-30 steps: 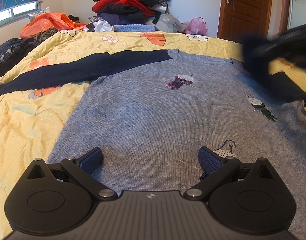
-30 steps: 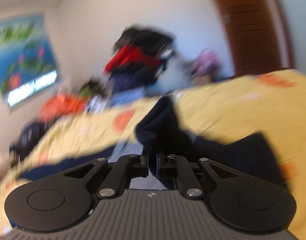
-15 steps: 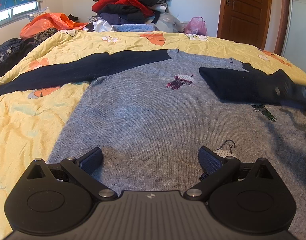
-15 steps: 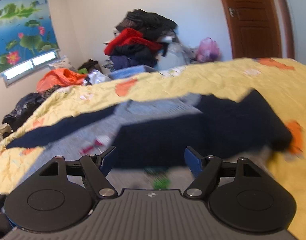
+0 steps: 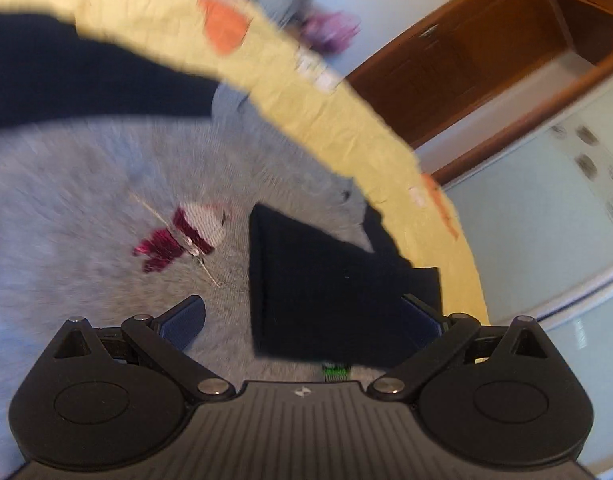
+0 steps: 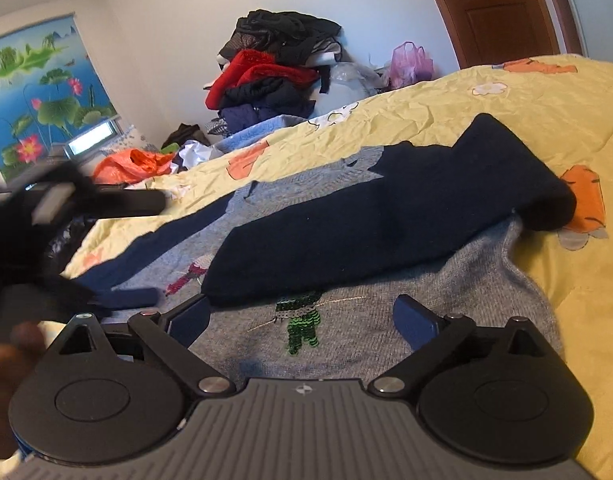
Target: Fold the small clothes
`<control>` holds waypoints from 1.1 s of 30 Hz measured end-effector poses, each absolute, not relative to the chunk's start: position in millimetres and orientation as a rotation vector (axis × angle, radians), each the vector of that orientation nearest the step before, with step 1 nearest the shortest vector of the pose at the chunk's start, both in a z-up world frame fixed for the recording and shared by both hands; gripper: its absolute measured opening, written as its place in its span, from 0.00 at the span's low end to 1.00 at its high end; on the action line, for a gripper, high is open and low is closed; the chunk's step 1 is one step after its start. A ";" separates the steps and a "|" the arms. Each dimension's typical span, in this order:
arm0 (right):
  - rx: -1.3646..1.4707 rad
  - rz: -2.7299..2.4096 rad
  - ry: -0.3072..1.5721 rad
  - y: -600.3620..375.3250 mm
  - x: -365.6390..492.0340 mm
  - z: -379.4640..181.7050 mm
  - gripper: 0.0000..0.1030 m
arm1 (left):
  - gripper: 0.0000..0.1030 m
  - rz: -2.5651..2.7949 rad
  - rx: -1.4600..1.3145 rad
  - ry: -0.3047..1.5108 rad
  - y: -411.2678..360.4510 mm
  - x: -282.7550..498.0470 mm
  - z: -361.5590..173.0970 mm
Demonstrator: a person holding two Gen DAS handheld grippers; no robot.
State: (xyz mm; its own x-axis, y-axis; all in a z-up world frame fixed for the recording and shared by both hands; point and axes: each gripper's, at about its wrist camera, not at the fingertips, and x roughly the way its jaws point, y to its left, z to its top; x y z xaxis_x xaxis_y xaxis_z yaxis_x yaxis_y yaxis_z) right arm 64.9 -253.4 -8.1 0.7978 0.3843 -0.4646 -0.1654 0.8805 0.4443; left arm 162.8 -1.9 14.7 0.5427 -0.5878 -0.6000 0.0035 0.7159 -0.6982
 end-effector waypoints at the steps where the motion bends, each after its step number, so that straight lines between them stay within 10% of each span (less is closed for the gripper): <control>1: 0.405 0.307 0.576 -254.1 64.7 -8.2 0.94 | 0.99 -0.402 -0.731 0.960 -5.2 169.9 8.0; 4: 0.419 0.315 0.573 -255.2 63.9 -8.3 0.96 | 0.97 -0.417 -0.708 0.948 -20.7 180.5 5.6; 8: 0.428 0.321 0.573 -256.0 64.2 -8.3 0.97 | 0.14 -0.368 -0.563 1.031 -42.0 194.9 5.5; 19: 0.442 0.330 0.570 -257.5 63.1 -8.6 0.98 | 0.07 -0.285 -0.189 0.729 -41.8 176.9 71.8; 33: 0.330 0.284 0.496 -248.4 63.6 18.0 0.92 | 0.10 -0.180 -0.258 0.728 20.3 165.7 0.0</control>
State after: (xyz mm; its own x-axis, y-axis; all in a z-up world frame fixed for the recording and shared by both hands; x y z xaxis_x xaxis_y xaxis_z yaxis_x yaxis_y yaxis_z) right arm 63.6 -248.4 18.0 0.8427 0.3424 -0.4155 -0.1848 0.9088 0.3740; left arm 165.7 20.3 0.0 0.7331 -0.2505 -0.6323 0.0725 0.9532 -0.2936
